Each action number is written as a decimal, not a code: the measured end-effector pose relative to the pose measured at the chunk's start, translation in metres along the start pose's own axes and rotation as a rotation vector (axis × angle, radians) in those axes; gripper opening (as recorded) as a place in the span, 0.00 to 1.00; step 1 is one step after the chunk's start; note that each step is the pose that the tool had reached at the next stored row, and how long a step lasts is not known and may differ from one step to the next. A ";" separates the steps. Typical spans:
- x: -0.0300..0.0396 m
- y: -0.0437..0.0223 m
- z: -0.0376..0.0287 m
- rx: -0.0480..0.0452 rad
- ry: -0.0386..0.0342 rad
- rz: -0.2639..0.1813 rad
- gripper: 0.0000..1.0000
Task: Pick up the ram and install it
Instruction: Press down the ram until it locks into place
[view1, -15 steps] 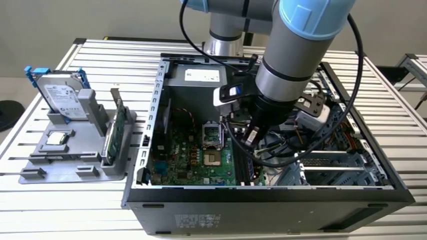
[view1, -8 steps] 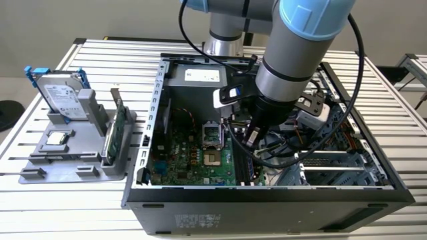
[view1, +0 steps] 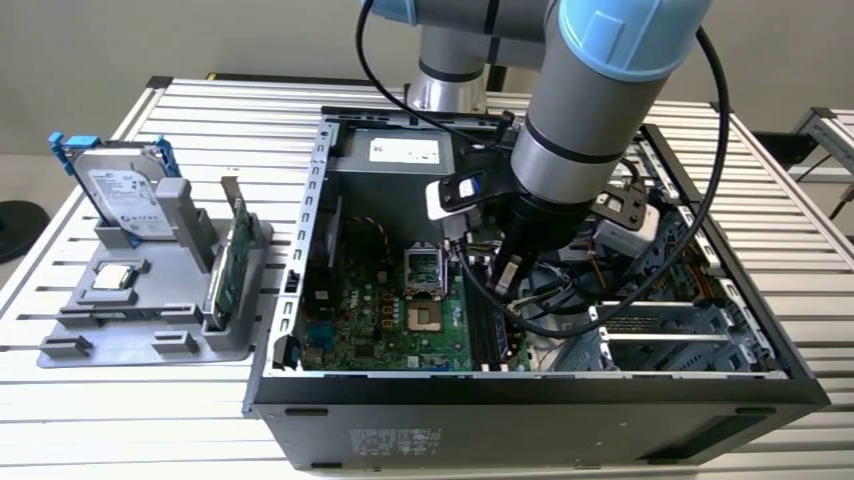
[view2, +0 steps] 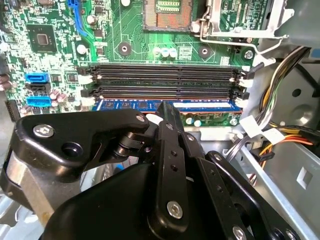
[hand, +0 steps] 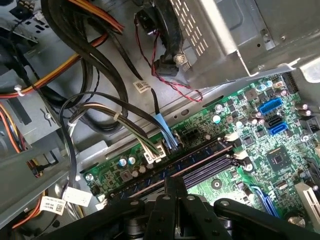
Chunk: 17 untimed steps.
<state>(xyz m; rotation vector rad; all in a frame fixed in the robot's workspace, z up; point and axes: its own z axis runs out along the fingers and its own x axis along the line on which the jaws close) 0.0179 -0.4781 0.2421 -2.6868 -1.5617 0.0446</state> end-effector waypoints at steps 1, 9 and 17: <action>0.0000 0.0000 0.0000 0.0001 -0.0002 -0.006 0.00; 0.0000 0.0000 0.0002 0.0009 -0.0003 -0.063 0.00; 0.0000 0.0000 0.0005 0.0017 -0.0008 -0.110 0.00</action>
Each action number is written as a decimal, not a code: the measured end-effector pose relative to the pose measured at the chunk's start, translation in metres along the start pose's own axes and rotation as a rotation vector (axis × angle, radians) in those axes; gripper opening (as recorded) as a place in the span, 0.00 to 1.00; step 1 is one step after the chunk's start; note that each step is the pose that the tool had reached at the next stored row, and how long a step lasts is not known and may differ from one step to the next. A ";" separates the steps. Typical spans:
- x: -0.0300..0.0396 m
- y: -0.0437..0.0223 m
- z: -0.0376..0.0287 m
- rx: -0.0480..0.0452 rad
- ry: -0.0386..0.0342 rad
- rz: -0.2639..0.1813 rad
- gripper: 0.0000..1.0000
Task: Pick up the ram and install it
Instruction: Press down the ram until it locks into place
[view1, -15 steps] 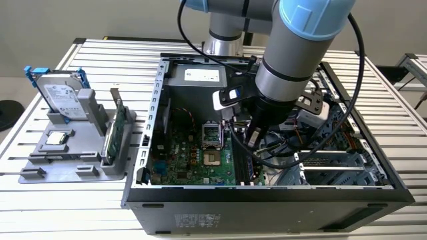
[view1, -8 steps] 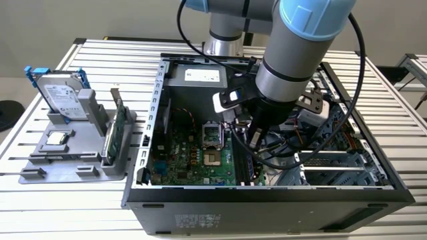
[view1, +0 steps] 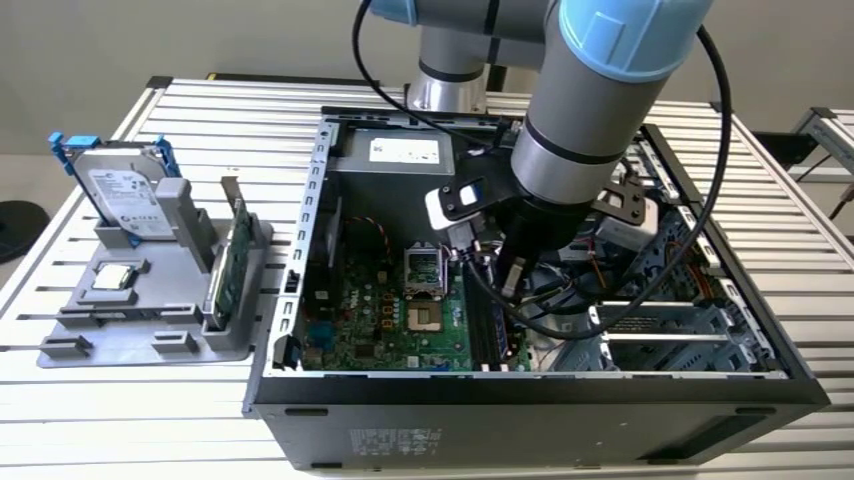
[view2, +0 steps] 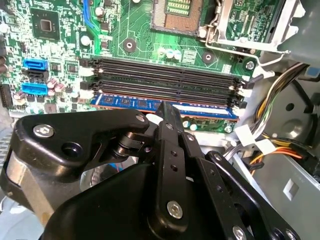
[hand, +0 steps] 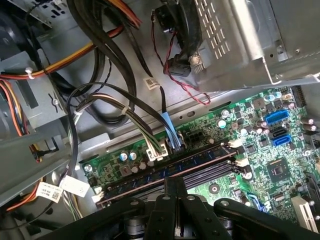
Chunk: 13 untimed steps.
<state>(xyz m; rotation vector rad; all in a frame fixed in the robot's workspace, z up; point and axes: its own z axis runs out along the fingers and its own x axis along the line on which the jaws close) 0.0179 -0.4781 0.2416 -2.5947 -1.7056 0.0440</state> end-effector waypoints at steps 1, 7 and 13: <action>0.0000 0.0000 0.0000 0.0002 0.0000 -0.005 0.00; 0.0000 0.0000 0.0002 0.0012 -0.0001 -0.033 0.00; 0.0000 0.0000 0.0002 0.0021 -0.0010 -0.050 0.00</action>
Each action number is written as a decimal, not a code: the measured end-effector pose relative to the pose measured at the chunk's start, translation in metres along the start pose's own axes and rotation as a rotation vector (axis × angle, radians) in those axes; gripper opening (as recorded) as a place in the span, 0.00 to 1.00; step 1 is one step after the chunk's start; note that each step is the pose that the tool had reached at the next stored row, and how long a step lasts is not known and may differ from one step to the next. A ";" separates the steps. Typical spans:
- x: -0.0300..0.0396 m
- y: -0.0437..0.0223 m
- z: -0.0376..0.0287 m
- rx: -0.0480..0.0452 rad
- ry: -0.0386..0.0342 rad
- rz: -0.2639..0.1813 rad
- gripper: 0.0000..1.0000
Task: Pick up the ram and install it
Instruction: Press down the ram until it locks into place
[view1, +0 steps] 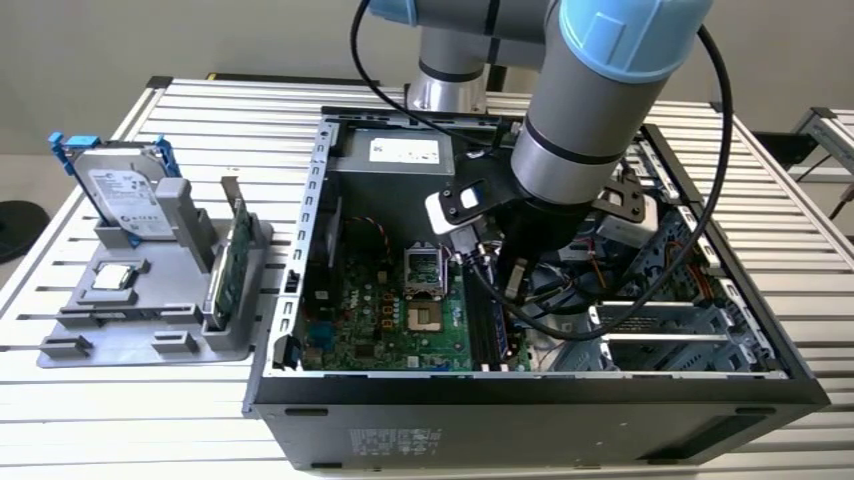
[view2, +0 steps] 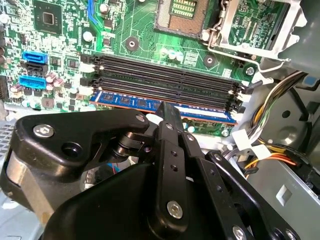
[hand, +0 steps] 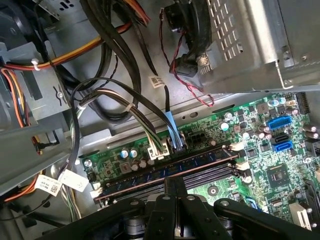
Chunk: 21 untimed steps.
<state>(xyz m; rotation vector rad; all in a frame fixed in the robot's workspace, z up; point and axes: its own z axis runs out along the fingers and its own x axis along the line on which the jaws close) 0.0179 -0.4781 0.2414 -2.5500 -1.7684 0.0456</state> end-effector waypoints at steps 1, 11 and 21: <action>0.0000 0.0000 0.0000 0.0000 0.0000 0.000 0.00; 0.0001 0.0002 0.0007 -0.0002 -0.0041 -0.083 0.00; 0.0014 0.0038 0.0007 -0.0002 -0.0072 -0.163 0.00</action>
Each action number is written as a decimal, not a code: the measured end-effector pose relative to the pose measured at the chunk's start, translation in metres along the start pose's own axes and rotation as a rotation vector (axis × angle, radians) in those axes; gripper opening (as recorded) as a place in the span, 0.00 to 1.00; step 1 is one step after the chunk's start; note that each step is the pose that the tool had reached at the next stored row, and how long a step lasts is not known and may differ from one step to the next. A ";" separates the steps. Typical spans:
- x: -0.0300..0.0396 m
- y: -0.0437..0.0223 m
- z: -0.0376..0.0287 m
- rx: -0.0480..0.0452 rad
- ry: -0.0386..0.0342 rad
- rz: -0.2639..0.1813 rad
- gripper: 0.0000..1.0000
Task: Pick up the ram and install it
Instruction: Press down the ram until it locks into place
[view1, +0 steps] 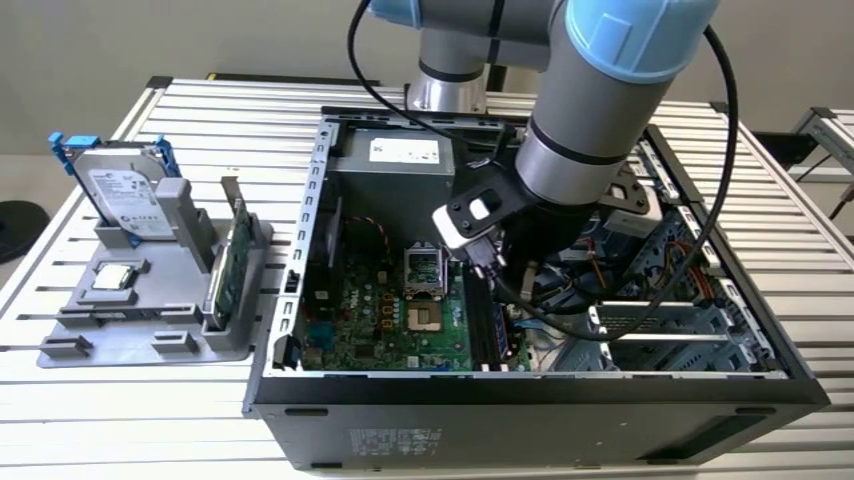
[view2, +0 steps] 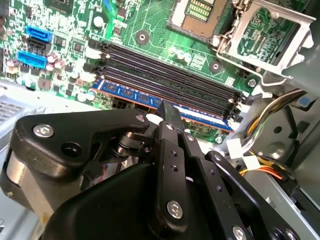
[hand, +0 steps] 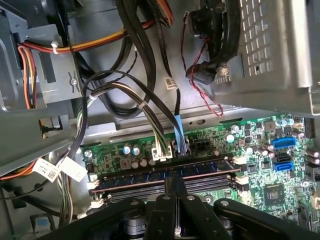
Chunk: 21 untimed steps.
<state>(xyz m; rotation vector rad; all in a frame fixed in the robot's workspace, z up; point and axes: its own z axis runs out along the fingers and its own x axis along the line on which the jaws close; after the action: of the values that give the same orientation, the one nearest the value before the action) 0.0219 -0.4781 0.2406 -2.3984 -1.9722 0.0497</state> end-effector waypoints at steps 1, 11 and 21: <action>0.0000 0.0001 0.0000 0.0000 -0.0002 -0.004 0.00; 0.0001 0.0007 0.0043 -0.0011 -0.0006 -0.018 0.00; 0.0002 0.0010 0.0053 -0.0014 -0.0010 -0.027 0.00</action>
<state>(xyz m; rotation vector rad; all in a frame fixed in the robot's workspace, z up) 0.0226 -0.4781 0.2352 -2.3727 -2.0052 0.0488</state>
